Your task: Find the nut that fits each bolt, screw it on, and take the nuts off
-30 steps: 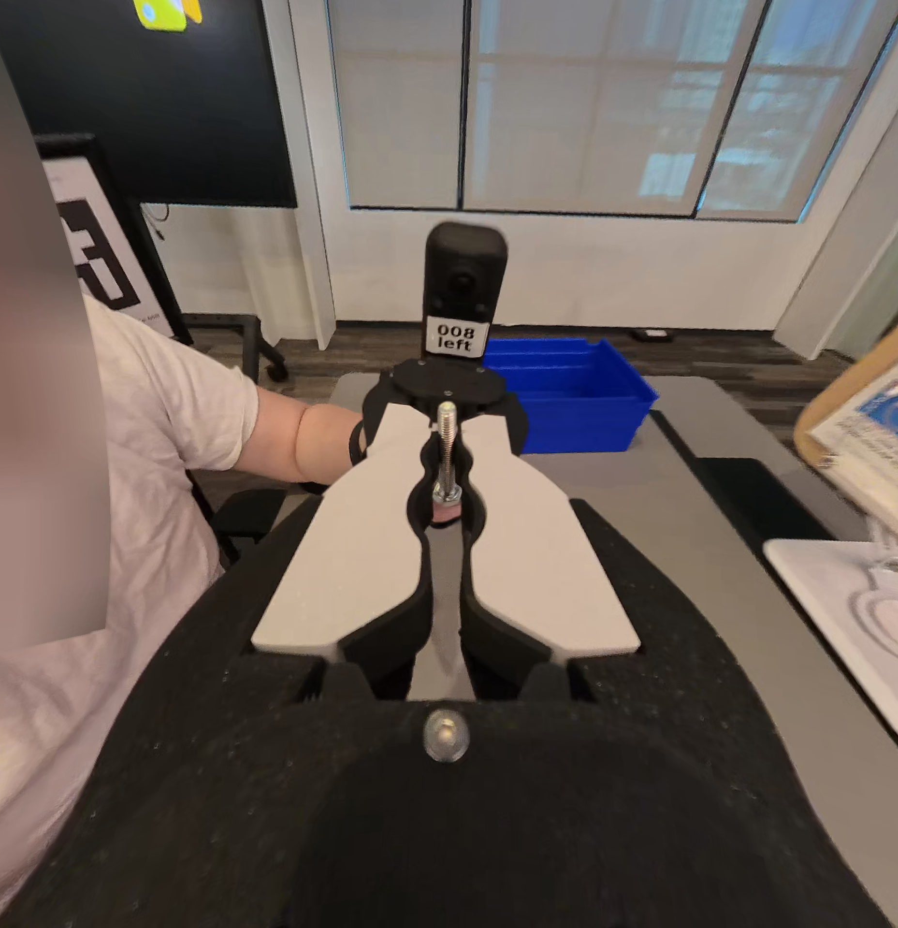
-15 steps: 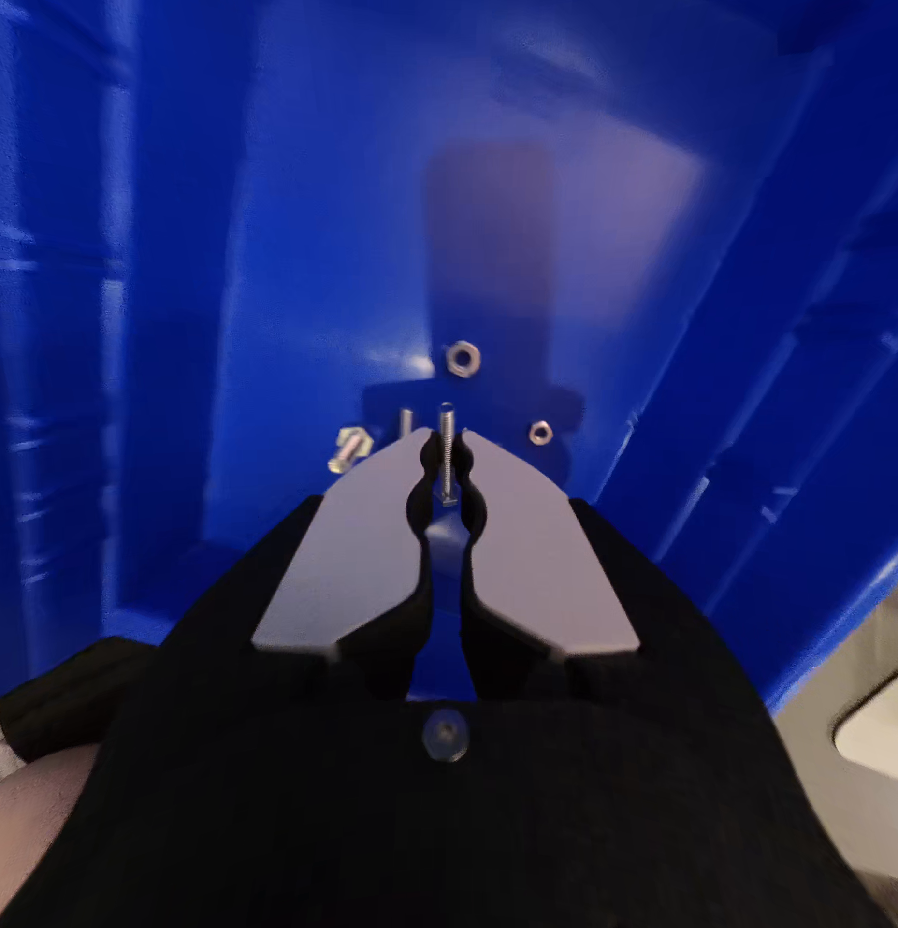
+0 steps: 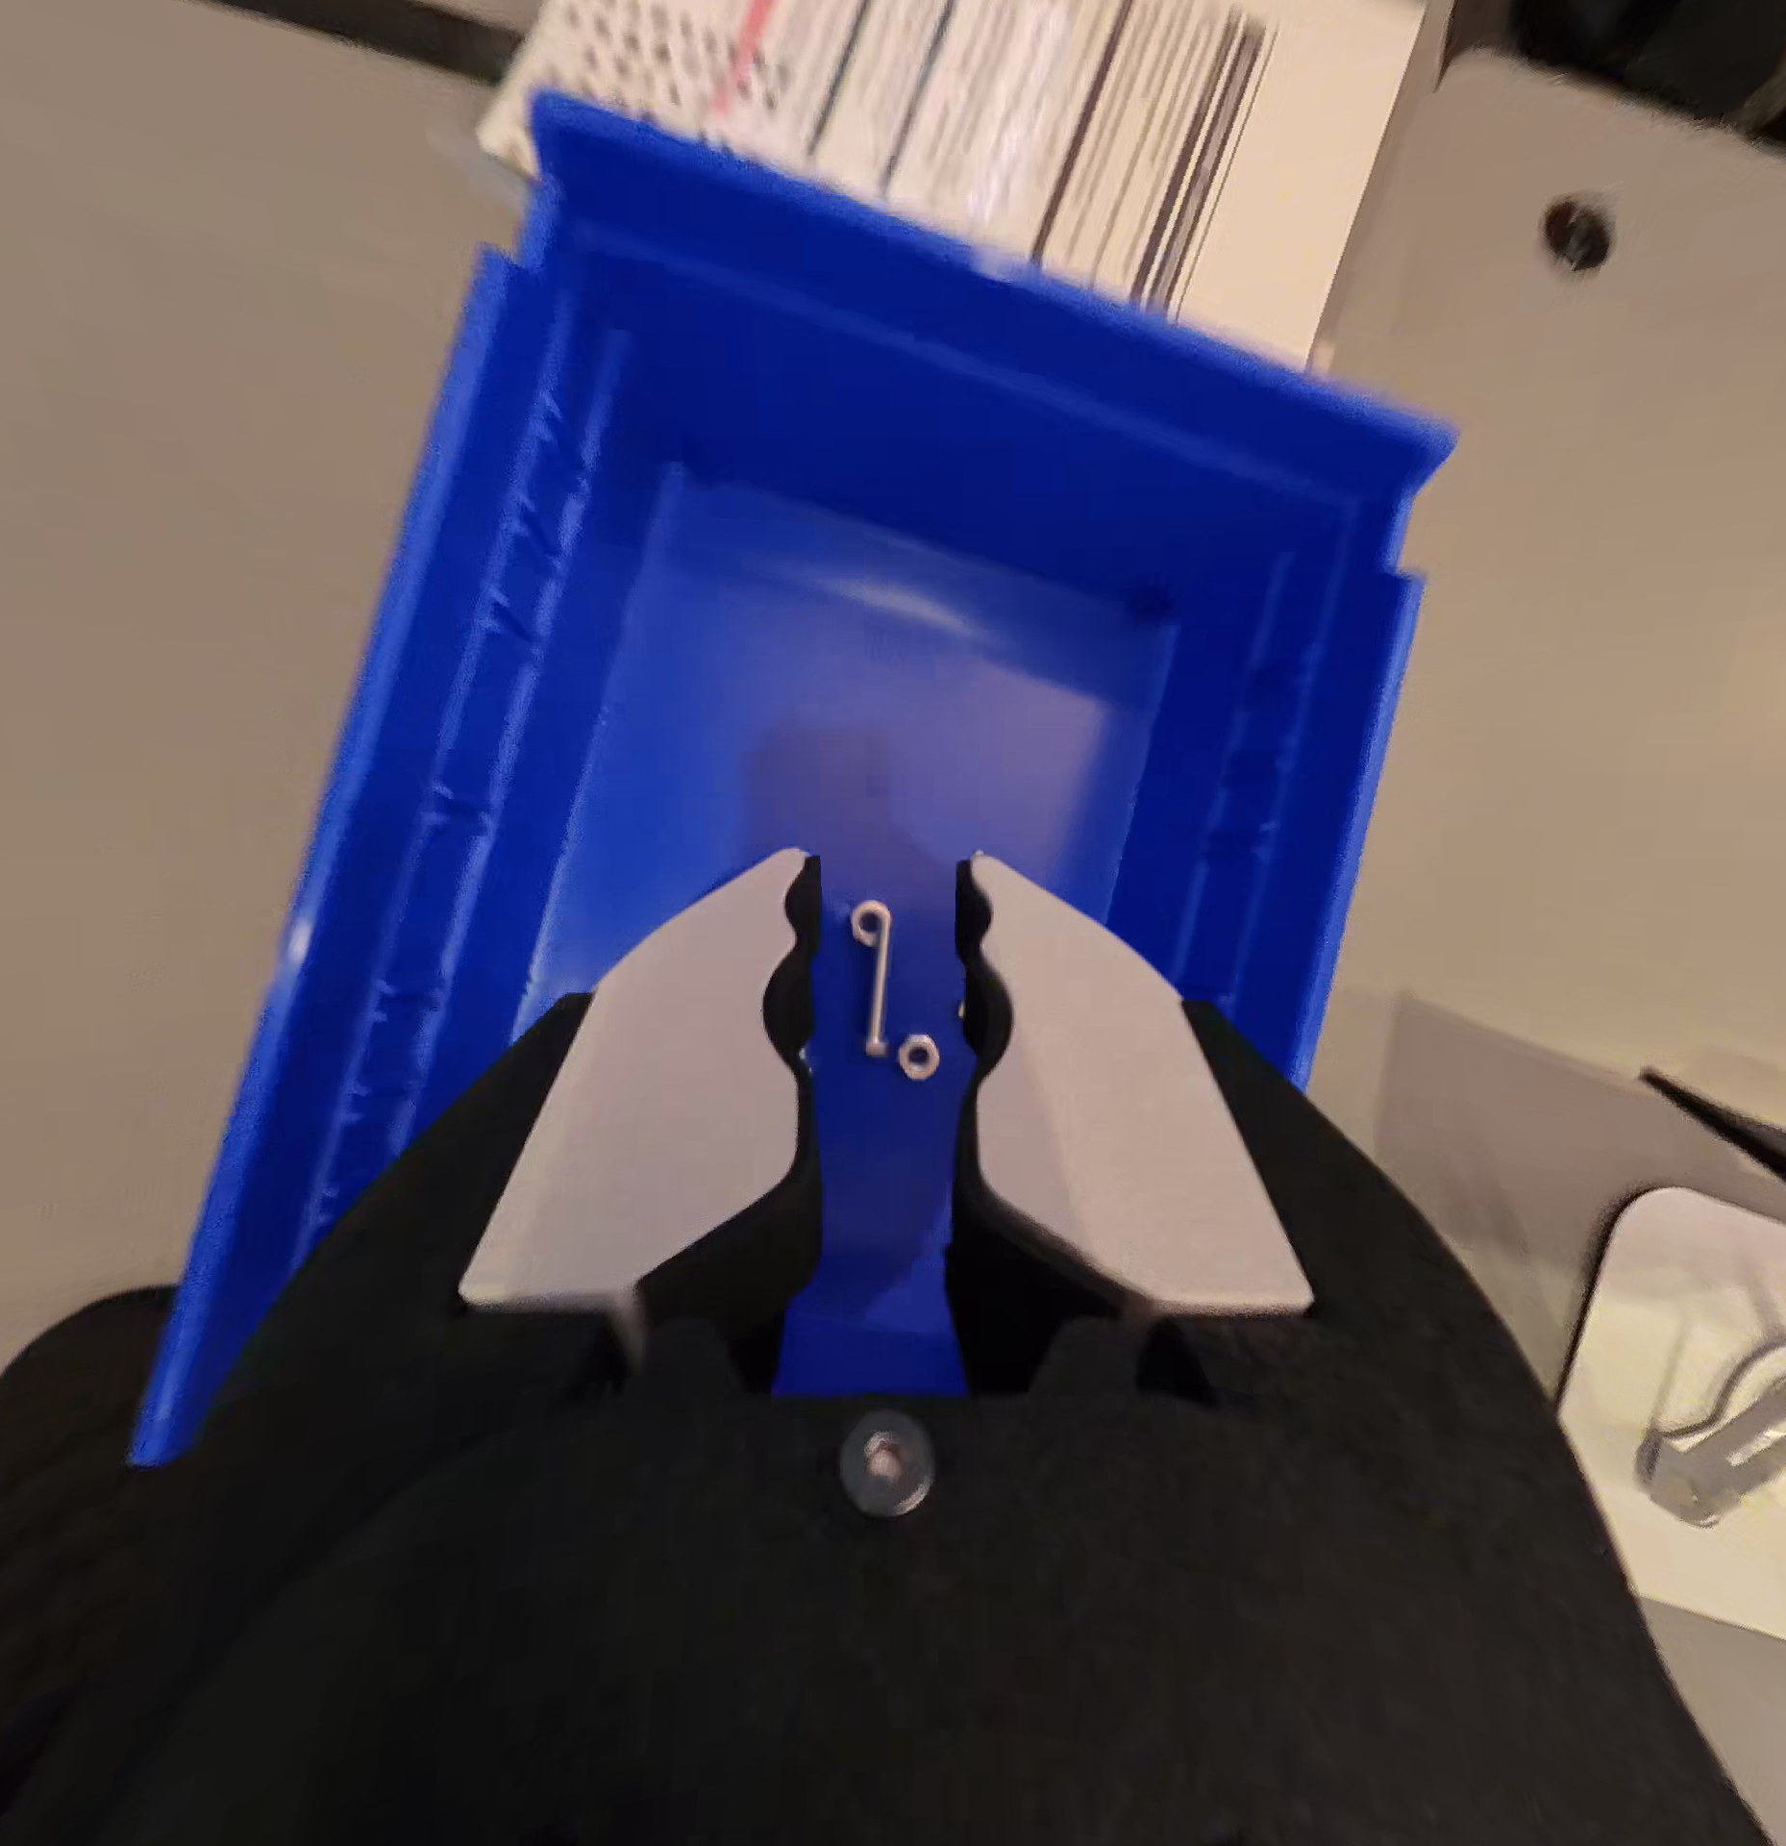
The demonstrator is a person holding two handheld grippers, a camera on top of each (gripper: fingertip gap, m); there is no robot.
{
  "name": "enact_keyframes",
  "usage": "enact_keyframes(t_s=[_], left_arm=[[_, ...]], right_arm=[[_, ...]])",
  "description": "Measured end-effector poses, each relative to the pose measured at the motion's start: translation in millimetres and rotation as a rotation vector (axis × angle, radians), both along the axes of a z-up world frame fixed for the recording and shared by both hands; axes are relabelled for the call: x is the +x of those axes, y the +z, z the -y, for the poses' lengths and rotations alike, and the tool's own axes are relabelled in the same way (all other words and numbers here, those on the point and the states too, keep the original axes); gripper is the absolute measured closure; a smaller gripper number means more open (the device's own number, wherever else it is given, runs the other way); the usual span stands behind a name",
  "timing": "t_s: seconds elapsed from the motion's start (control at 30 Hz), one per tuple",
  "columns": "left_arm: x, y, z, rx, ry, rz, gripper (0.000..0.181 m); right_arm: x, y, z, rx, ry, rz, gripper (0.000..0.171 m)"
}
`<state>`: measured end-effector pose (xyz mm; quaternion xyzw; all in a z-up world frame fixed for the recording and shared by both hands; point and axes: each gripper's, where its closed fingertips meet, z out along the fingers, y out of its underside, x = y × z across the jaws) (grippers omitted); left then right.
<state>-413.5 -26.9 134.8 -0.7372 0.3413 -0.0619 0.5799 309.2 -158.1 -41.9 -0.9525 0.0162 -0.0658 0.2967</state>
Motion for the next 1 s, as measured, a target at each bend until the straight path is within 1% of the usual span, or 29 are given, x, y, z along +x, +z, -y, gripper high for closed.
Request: enact_keyframes(t_s=[0.03, 0.07, 0.13, 0.2, 0.27, 0.33, 0.43, 0.5, 0.6, 0.7, 0.83, 0.97, 1.0], left_arm=[[-32.3, -14.0, -6.7, -0.053, 0.103, -0.057, 0.163], [-58.2, -30.5, -11.0, -0.124, 0.167, -0.101, 0.164], [-86.8, -61.7, -20.1, -0.268, 0.193, -0.09, 0.165], [-98.2, -90.5, -32.4, -0.43, 0.189, 0.007, 0.171], [-106.1, -117.2, -46.0, -0.58, 0.219, 0.079, 0.173], [-111.9, -135.6, -66.5, -0.613, 0.257, 0.095, 0.174], [-118.4, -167.8, -90.9, -0.687, 0.346, 0.109, 0.174], [-121.4, -193.6, -99.8, -0.763, 0.402, 0.094, 0.168], [-124.6, -223.0, -113.1, -0.814, 0.472, 0.046, 0.162], [-117.9, -243.2, -119.3, -0.867, 0.494, 0.03, 0.158], [-119.0, -265.2, -120.6, -0.925, 0.541, -0.051, 0.154], [-122.1, -284.4, -117.7, -0.982, 0.579, -0.119, 0.154], [-122.2, -283.3, -119.2, -0.971, 0.578, -0.121, 0.16]], right_arm=[[-7.0, 9.5, -5.1, 0.029, 0.017, 0.023, 0.146], [-17.8, 19.1, -10.7, 0.057, 0.047, 0.04, 0.146], [-46.6, 40.7, -23.6, 0.13, 0.126, 0.074, 0.146], [-84.9, 67.5, -37.9, 0.233, 0.215, 0.09, 0.146], [-130.0, 92.7, -48.4, 0.34, 0.319, 0.071, 0.146], [-170.7, 110.9, -53.4, 0.402, 0.413, 0.041, 0.146], [-206.4, 125.8, -57.5, 0.427, 0.467, 0.061, 0.146], [-220.3, 129.0, -58.6, 0.433, 0.49, 0.102, 0.146], [-229.3, 122.3, -56.8, 0.404, 0.507, 0.141, 0.146], [-222.0, 110.4, -54.4, 0.352, 0.486, 0.168, 0.145], [-210.1, 103.4, -54.5, 0.325, 0.463, 0.188, 0.145], [-206.4, 99.0, -54.5, 0.309, 0.472, 0.182, 0.145], [-205.1, 97.8, -54.4, 0.303, 0.474, 0.187, 0.145]])
